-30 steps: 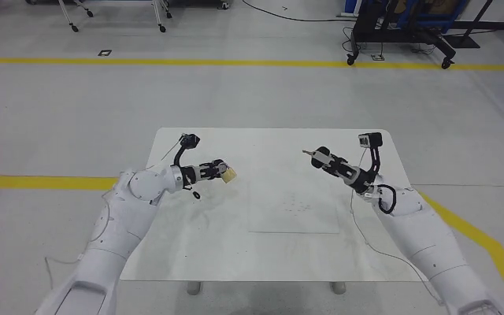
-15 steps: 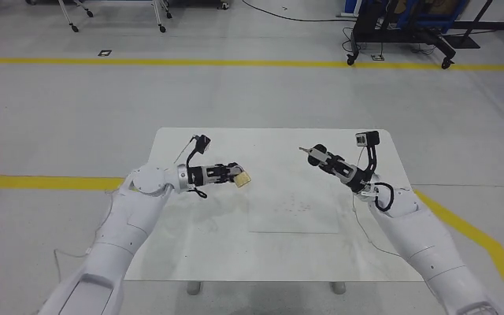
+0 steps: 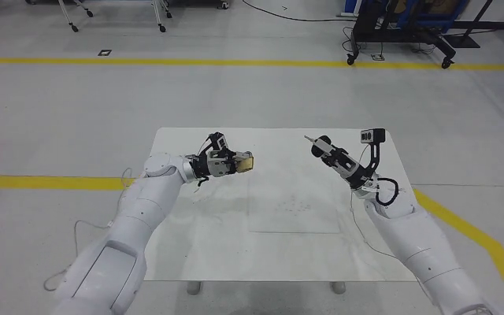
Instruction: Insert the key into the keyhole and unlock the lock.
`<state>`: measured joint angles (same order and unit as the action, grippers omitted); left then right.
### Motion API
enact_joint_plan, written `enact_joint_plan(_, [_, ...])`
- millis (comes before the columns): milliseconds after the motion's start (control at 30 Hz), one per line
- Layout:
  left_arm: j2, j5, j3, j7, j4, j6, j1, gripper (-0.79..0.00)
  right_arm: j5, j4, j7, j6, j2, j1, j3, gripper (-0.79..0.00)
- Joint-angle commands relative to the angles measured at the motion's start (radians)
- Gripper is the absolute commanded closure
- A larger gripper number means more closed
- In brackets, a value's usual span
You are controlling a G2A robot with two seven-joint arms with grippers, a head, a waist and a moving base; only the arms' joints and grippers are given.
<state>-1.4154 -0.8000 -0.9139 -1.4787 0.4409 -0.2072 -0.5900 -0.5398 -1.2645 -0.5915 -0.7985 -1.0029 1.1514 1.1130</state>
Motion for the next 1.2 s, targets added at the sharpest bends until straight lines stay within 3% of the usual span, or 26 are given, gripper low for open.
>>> enact_joint_plan(0, [-0.002,0.035,0.011,0.003,-0.01,-0.03,0.011,0.0,0.0,0.0,-0.001,0.0,0.0,0.0,0.0,0.0])
enact_joint_plan(200, [-0.002,0.035,0.011,0.003,-0.01,-0.03,0.011,0.0,0.0,0.0,-0.001,0.0,0.0,0.0,0.0,0.0])
enact_joint_plan(267, [-0.003,0.023,0.008,0.055,0.007,0.026,-0.013,0.0,0.0,0.0,-0.001,0.0,0.0,0.0,0.0,0.0])
enact_joint_plan(433, [-0.011,0.021,0.014,0.257,0.081,0.249,-0.049,0.0,0.053,-0.023,0.066,0.056,-0.009,0.007,-0.004,0.0])
enact_joint_plan(633, [-0.044,0.01,0.037,0.522,0.166,0.377,-0.032,0.0,0.116,-0.047,0.193,0.065,-0.018,0.046,0.017,0.0])
enact_joint_plan(733, [-0.068,-0.009,0.052,0.612,0.17,0.413,-0.011,0.0,0.236,-0.067,0.342,0.095,-0.023,0.078,0.039,0.0])
enact_joint_plan(867, [-0.084,-0.016,0.063,0.641,0.151,0.423,0.007,0.0,0.382,-0.131,0.489,0.14,-0.027,0.14,0.058,0.0])
enact_joint_plan(1167, [-0.084,-0.016,0.063,0.641,0.151,0.423,0.007,0.0,0.399,-0.146,0.499,0.144,-0.027,0.152,0.06,0.0])
